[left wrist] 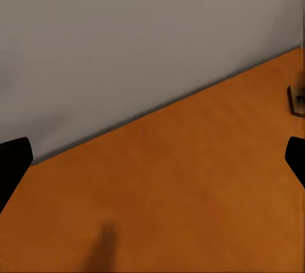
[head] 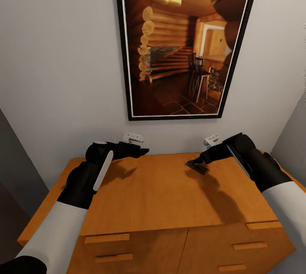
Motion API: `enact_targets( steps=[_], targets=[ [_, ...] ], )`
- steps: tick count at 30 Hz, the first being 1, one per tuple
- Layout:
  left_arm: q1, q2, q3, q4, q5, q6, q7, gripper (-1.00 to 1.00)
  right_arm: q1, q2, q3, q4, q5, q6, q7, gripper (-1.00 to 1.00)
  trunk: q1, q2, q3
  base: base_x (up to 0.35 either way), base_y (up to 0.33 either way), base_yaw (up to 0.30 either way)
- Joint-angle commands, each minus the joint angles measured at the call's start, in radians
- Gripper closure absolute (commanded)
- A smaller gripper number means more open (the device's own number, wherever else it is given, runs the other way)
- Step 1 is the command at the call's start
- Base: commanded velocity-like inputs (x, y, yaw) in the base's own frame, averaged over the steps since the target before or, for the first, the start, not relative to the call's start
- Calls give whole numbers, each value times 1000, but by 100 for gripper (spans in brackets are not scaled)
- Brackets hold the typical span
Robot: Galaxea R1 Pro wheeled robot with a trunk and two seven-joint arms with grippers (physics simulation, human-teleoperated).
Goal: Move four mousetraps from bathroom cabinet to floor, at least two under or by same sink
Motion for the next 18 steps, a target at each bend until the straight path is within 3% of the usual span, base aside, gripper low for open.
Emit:
enact_targets(
  steps=[1, 7, 18],
  targets=[
    [-1, 0, 0, -1, 6, 6, 2, -100, -1, -1, 2, -1, 7, 2, 6, -100, 0, -1, -1, 0, -176, 0],
    [-1, 0, 1, -1, 7, 6, 2, -100, -1, 0, 2, -1, 7, 2, 6, -100, 0, -1, -1, 0, -138, 0],
    [-1, 0, 2, -1, 7, 4, 3, -100, -1, 1, 1, 0, 7, 2, 6, -100, 0, -1, -1, 0, -29, 0]
  ],
)
